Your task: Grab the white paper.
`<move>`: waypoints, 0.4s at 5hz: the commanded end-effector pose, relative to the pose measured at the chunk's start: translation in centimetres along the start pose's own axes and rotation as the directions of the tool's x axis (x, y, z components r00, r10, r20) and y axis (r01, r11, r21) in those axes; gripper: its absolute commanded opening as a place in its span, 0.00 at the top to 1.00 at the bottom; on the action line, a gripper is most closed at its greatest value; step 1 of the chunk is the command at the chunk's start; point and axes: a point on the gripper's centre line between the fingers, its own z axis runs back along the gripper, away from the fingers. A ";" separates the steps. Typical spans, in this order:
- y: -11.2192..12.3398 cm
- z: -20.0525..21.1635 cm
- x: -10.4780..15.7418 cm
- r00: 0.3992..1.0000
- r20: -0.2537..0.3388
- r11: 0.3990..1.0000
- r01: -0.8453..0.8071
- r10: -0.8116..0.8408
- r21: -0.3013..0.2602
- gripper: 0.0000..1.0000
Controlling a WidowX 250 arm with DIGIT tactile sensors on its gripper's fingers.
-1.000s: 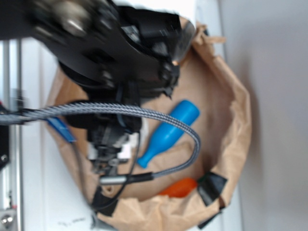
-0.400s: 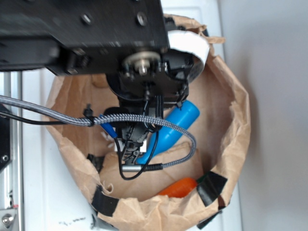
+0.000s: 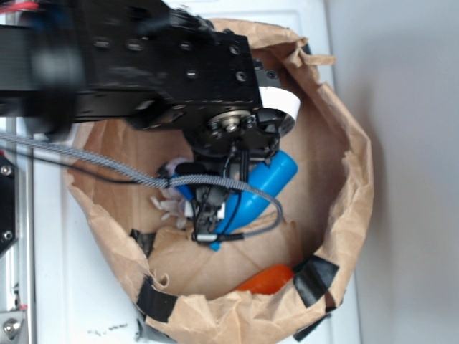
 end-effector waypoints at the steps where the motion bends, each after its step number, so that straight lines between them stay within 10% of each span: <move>1: -2.4 2.0 -0.4 1.000 0.017 0.994 -0.024 0.026 -0.108 0.00; 2: -3.2 3.4 -1.1 1.000 0.018 0.988 -0.021 0.024 -0.150 0.00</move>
